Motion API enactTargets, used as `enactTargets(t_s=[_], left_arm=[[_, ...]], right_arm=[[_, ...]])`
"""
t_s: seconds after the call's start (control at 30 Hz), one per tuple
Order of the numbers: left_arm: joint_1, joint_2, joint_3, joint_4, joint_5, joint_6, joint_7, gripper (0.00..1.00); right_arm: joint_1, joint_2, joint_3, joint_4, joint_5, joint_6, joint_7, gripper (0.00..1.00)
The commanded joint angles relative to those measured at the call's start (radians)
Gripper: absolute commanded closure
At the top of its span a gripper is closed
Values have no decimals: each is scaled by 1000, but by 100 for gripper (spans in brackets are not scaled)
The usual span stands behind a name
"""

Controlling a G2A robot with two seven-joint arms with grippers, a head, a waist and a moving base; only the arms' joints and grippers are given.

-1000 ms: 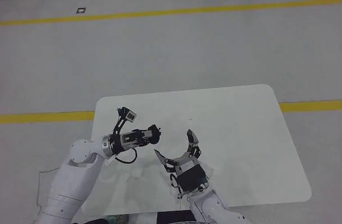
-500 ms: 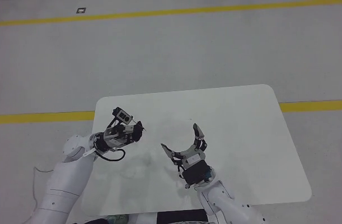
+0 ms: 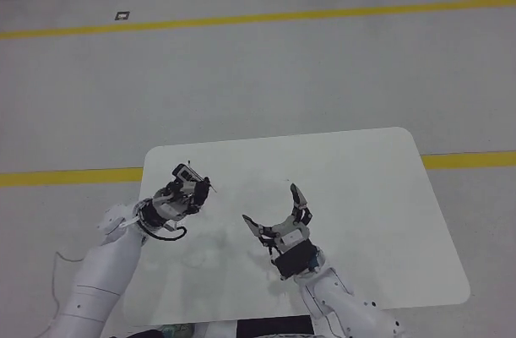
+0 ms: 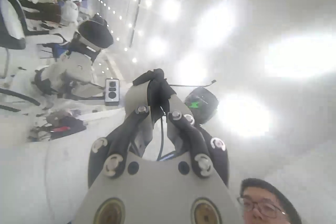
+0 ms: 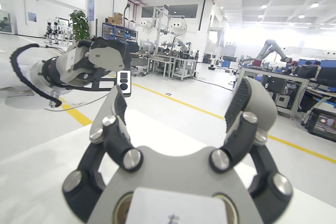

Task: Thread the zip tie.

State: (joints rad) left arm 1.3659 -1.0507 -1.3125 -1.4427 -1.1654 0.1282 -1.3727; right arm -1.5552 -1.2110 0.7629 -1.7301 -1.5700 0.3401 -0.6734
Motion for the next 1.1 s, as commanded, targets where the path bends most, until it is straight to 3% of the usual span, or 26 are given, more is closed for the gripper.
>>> enactTargets(t_s=[0.0, 0.07, 0.13, 0.3, 0.37, 0.53, 0.7, 0.73, 0.77, 0.8, 1.07], left_arm=[[-1, -1, 8, 5, -28, 32, -10, 100], [-8, -3, 15, 9, -36, 48, -6, 100], [-21, 0, 10, 0, 38, -12, 8, 100], [-21, 0, 10, 0, 38, -12, 8, 100], [-20, -1, 14, -9, 39, -16, 39, 100], [-15, -7, 31, -16, -46, 51, 64, 100], [-19, -8, 39, -16, -58, 71, 79, 100], [-19, -8, 39, -16, -58, 71, 79, 100], [-19, -8, 39, -16, -58, 71, 79, 100], [-19, -8, 39, -16, -58, 71, 79, 100], [-19, -8, 39, -16, -58, 71, 79, 100]], right_arm=[[15, 2, -11, 10, 0, 0, -6, 0], [29, 4, -24, 21, 0, 0, -9, 0], [29, 4, -24, 21, 0, 0, -9, 0], [29, 4, -24, 21, 0, 0, -9, 0], [34, 3, -23, 19, 0, -9, -1, 0], [88, 0, -52, 56, 0, 0, -11, 0], [105, -11, -55, 70, 0, 0, -24, 0], [109, -14, -56, 74, 0, 0, -28, 13], [114, -17, -58, 78, 0, 0, -35, 36], [119, -20, -60, 80, 0, 0, -41, 52], [150, -36, -104, 108, 0, 0, -72, 64]])
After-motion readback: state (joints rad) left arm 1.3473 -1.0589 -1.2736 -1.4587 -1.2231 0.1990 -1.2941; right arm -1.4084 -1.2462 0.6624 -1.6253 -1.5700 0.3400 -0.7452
